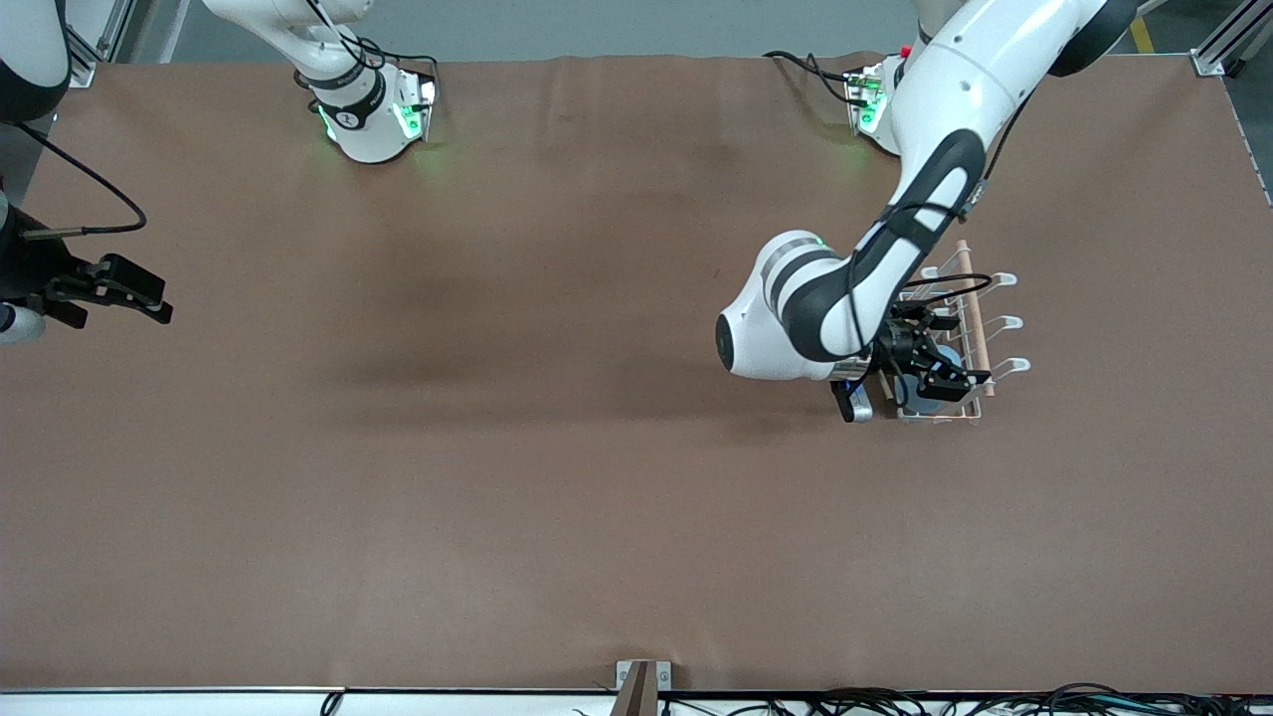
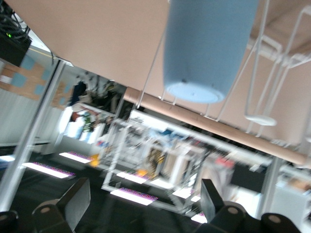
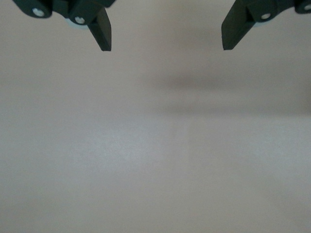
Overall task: Hang cup on cup holder
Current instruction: 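Lower the cup onto the hook and open the left gripper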
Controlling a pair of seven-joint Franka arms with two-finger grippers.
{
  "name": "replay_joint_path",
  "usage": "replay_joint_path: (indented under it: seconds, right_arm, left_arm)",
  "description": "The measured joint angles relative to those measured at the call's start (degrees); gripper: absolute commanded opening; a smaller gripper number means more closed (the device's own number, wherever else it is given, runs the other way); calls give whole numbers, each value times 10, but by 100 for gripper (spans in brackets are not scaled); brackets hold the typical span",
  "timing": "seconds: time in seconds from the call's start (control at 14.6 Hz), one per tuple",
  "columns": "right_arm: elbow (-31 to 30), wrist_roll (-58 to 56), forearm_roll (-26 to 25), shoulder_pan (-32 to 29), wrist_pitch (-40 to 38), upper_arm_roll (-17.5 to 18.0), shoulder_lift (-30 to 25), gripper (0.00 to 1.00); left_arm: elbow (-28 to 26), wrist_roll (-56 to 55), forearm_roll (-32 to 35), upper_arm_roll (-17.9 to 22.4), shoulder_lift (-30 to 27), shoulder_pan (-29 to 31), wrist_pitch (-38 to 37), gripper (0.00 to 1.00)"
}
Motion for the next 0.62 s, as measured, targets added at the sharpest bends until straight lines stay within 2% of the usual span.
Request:
replay_joint_path:
  seconds: [0.34,0.62]
  right_arm:
    - [1,0,0,0,-6,-2,0,100]
    - [9,0,0,0,-10,-6,-1,100]
  left_arm:
    - [59,-136,-126,-2,-60,3,-1,100]
    - [87,-295,-235,-2,-97,26,7,100]
